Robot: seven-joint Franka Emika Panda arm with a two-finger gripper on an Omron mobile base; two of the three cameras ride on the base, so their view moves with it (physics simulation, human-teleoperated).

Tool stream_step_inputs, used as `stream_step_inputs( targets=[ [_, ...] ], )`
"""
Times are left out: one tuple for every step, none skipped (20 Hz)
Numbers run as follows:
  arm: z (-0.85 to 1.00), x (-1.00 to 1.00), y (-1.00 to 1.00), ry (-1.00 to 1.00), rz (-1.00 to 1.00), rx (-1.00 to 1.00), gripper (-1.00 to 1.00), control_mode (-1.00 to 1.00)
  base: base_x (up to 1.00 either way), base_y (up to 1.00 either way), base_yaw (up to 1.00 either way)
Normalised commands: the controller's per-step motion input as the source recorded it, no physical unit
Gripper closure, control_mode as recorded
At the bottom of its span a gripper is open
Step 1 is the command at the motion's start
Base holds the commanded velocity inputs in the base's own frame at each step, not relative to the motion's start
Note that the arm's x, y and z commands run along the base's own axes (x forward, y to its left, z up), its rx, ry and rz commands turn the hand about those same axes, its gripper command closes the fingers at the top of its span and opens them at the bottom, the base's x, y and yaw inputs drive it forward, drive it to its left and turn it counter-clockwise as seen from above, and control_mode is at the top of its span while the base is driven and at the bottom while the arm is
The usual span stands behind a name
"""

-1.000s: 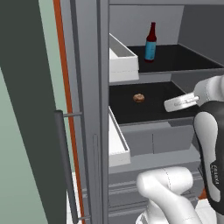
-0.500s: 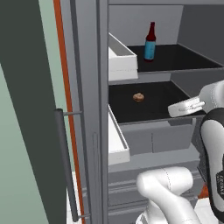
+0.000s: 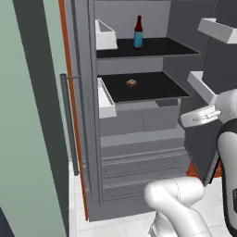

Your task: Place the beer on the top shelf of the fridge to keep it out of children's reach, and place the mushroom and eggplant on lower shelves for easy access.

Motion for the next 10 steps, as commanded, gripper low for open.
stream_step_inputs(
  targets=[
    [0.0, 0.0, 0.0, 0.0, 0.0, 0.0, -1.0, 1.0, -0.96, 0.0, -0.1],
    [0.0, 0.0, 0.0, 0.0, 0.0, 0.0, -1.0, 1.0, -0.96, -0.08, -0.15],
    [0.0, 0.0, 0.0, 0.0, 0.0, 0.0, -1.0, 1.0, -0.93, -0.21, -0.2],
    [0.0, 0.0, 0.0, 0.0, 0.0, 0.0, -1.0, 1.0, -0.84, -0.27, -0.29],
    [0.0, 0.0, 0.0, 0.0, 0.0, 0.0, -1.0, 1.0, -0.8, -0.29, -0.33],
    [0.0, 0.0, 0.0, 0.0, 0.0, 0.0, -1.0, 1.0, -0.64, -0.4, -0.41],
    [0.0, 0.0, 0.0, 0.0, 0.0, 0.0, -1.0, 1.0, -0.57, -0.4, -0.45],
    [0.0, 0.0, 0.0, 0.0, 0.0, 0.0, -1.0, 1.0, -0.41, -0.44, -0.49],
    [0.0, 0.0, 0.0, 0.0, 0.0, 0.0, -1.0, 1.0, -0.26, -0.44, -0.53],
    [0.0, 0.0, 0.0, 0.0, 0.0, 0.0, -1.0, 1.0, -0.17, -0.45, -0.55]
  ],
)
